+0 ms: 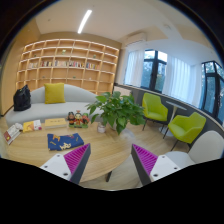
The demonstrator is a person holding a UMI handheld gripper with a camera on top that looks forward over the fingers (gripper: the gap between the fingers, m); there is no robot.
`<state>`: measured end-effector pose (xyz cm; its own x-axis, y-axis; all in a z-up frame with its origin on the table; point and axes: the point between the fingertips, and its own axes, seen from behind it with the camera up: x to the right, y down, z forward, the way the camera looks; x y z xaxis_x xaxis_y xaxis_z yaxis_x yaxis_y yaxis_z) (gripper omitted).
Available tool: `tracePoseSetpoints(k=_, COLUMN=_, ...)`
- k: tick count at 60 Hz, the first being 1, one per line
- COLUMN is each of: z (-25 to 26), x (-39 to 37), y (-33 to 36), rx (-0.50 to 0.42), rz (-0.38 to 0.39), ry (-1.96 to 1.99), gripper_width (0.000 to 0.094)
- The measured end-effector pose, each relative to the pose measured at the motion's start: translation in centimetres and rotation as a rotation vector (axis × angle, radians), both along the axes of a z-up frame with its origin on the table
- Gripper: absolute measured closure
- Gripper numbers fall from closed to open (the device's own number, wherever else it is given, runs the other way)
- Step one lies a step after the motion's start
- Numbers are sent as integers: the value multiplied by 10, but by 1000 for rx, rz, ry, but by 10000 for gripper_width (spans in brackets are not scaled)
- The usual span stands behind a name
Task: Fold towel
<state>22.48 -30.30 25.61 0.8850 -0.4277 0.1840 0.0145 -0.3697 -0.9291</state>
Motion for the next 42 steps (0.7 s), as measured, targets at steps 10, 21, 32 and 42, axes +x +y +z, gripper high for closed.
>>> tracePoseSetpoints(k=10, z=-48, x=-16, y=4, rx=-84, rz=29, ry=8, gripper_width=91)
tracePoseSetpoints(k=21, z=-118, x=-87, y=38, rx=-181, rz=174, ry=56, gripper_width=91)
tracePoseSetpoints(k=32, z=-169, x=-190, y=122, rx=-205, rz=399, ry=115, gripper_width=87)
tracePoseSetpoints(k=42, z=-197, x=-259, y=217, rx=-183, rz=564, ry=163, gripper_width=93)
